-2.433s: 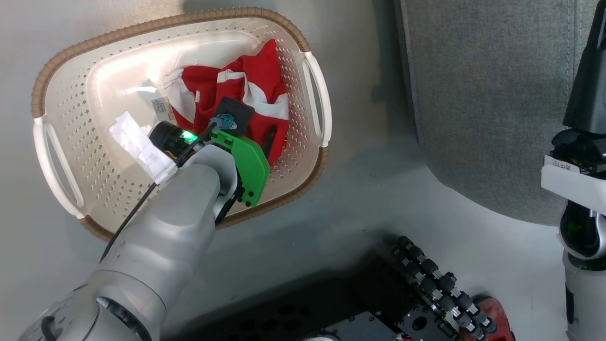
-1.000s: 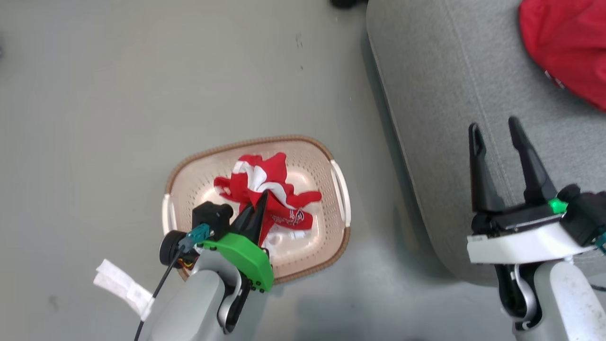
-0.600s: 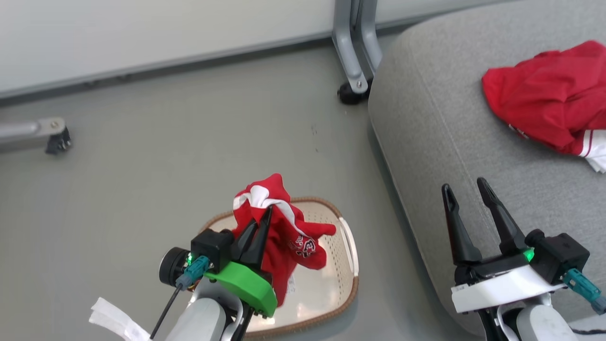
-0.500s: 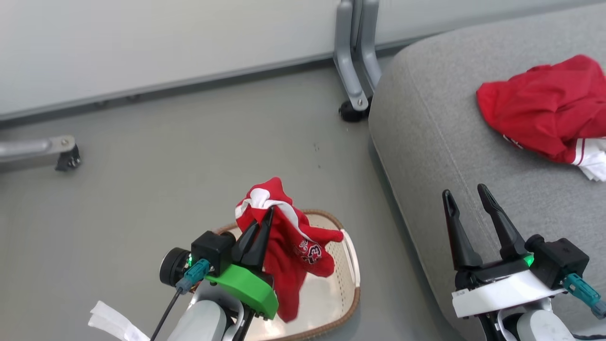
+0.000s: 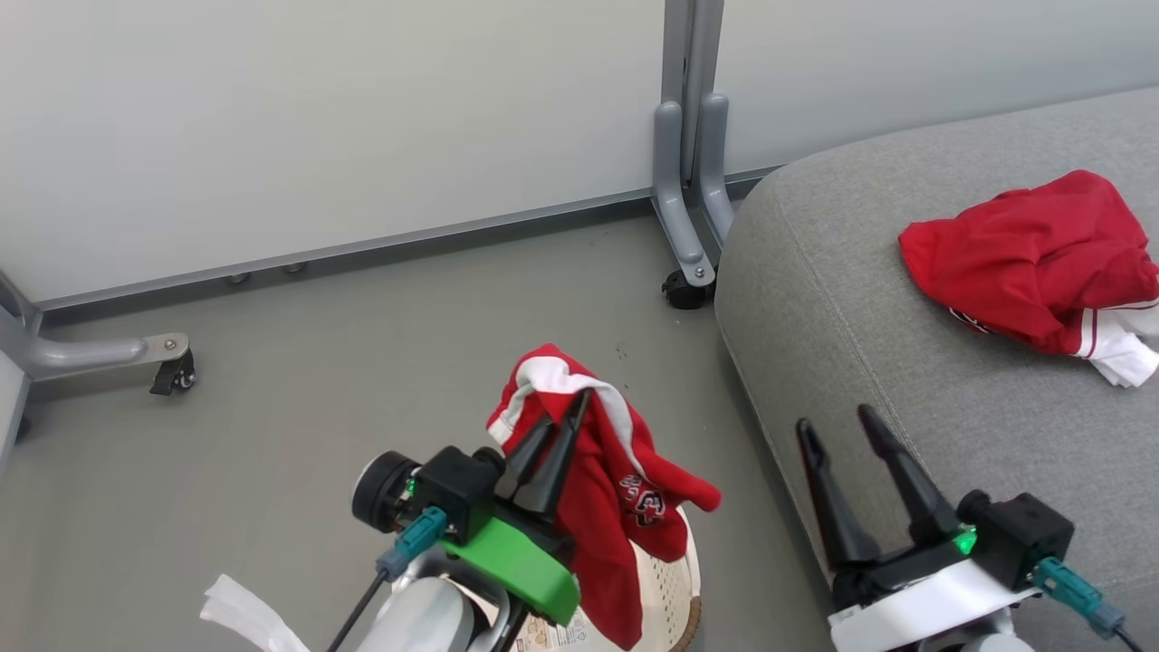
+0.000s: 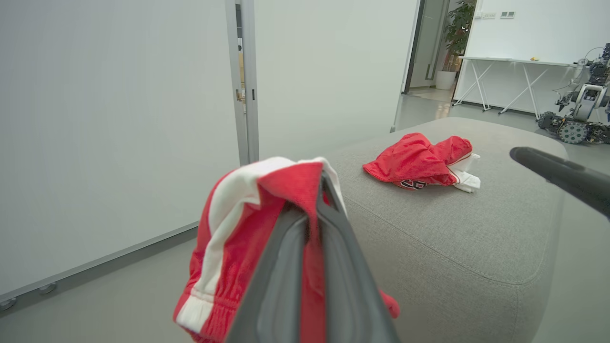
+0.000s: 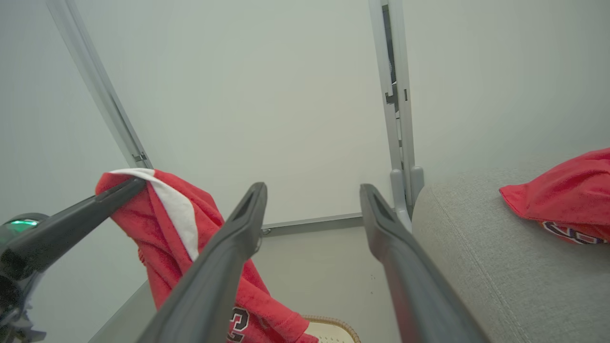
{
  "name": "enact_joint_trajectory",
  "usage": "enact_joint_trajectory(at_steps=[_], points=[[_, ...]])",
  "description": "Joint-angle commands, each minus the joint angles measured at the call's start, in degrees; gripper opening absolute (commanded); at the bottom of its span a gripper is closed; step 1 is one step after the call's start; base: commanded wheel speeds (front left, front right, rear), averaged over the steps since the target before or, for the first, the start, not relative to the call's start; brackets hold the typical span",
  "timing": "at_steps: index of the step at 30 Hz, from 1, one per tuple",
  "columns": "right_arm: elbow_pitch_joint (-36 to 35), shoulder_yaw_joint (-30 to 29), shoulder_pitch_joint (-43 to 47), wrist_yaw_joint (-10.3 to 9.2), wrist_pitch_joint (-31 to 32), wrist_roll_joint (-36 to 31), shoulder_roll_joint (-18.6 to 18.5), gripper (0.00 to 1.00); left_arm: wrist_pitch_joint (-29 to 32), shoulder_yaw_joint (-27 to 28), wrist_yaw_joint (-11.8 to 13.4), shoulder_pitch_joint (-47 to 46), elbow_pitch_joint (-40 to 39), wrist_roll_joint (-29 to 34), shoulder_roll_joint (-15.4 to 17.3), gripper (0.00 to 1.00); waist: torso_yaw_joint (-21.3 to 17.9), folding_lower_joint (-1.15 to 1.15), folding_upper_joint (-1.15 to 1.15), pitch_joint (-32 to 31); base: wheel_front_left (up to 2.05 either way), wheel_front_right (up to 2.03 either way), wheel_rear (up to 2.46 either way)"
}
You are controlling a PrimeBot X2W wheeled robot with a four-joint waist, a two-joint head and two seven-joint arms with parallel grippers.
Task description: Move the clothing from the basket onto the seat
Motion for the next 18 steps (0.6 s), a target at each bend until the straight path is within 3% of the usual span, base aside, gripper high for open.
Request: enact_joint_trajectory(at_steps=[1,10,18], points=[[0.17,1.28,-0.33,0.00,-0.17,0.88,-0.59,1.00,-0.03,-0.88,-0.16,-0.73,-0.67,-0.64,0.76,0.00,0.32,0.01,0.00,-0.15,0.00,0.00,0.00],[2.40,10.25,-4.73,0.00,-0.17,3.58,-3.34,1.00,-0.03,-8.86,-0.18,-4.40,-3.81,-3.57,2.19,0.00,1.73,0.01,0.00,0.25,0.00,0.00,0.00],[6.76,14.73,-6.63,0.00,-0.17,7.23,-4.05,1.00,-0.03,-15.18,-0.16,-7.46,-5.44,-5.92,2.54,0.00,3.13,0.01,0.00,0.66,0.00,0.00,0.00]])
